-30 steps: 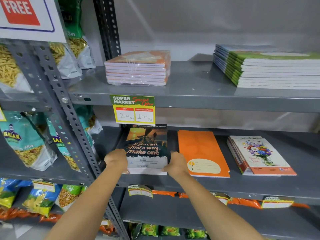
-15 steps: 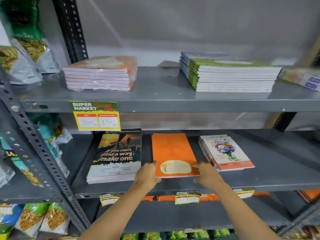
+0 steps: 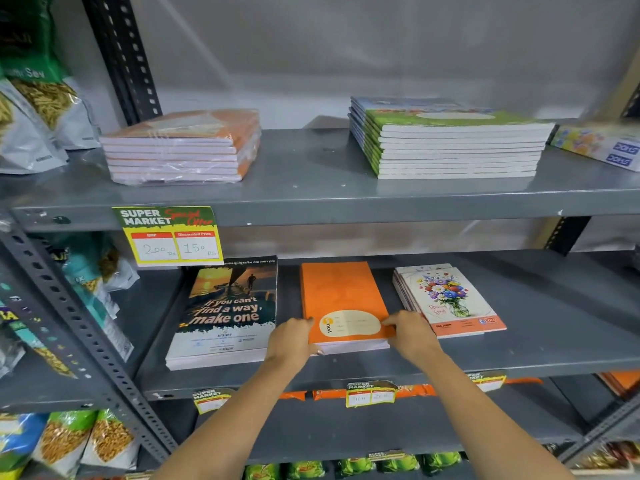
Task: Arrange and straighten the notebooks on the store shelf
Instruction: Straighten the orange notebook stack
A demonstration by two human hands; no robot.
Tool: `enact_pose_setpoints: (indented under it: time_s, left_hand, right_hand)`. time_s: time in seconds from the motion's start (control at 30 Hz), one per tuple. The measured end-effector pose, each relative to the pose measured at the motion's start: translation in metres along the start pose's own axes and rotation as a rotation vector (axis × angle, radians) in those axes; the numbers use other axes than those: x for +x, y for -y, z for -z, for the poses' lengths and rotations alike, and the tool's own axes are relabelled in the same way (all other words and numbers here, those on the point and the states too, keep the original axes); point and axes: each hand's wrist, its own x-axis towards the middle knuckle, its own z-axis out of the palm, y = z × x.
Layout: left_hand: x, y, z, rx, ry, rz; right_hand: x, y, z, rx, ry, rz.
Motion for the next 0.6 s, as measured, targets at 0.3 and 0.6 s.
enact_pose_setpoints:
  time_s: [0.3, 0.6]
  left_hand:
    - [0.000, 0.002, -0.006, -0.067, -0.017, 0.048]
    - [-0.001, 0.005, -0.012, -0.082, -0.058, 0.030]
  right_hand:
    - [0.011, -0.004, -0.002, -0.010, 0.013, -0.004]
    - [0.016, -0.009, 0.001, 0.026, 0.019, 0.007]
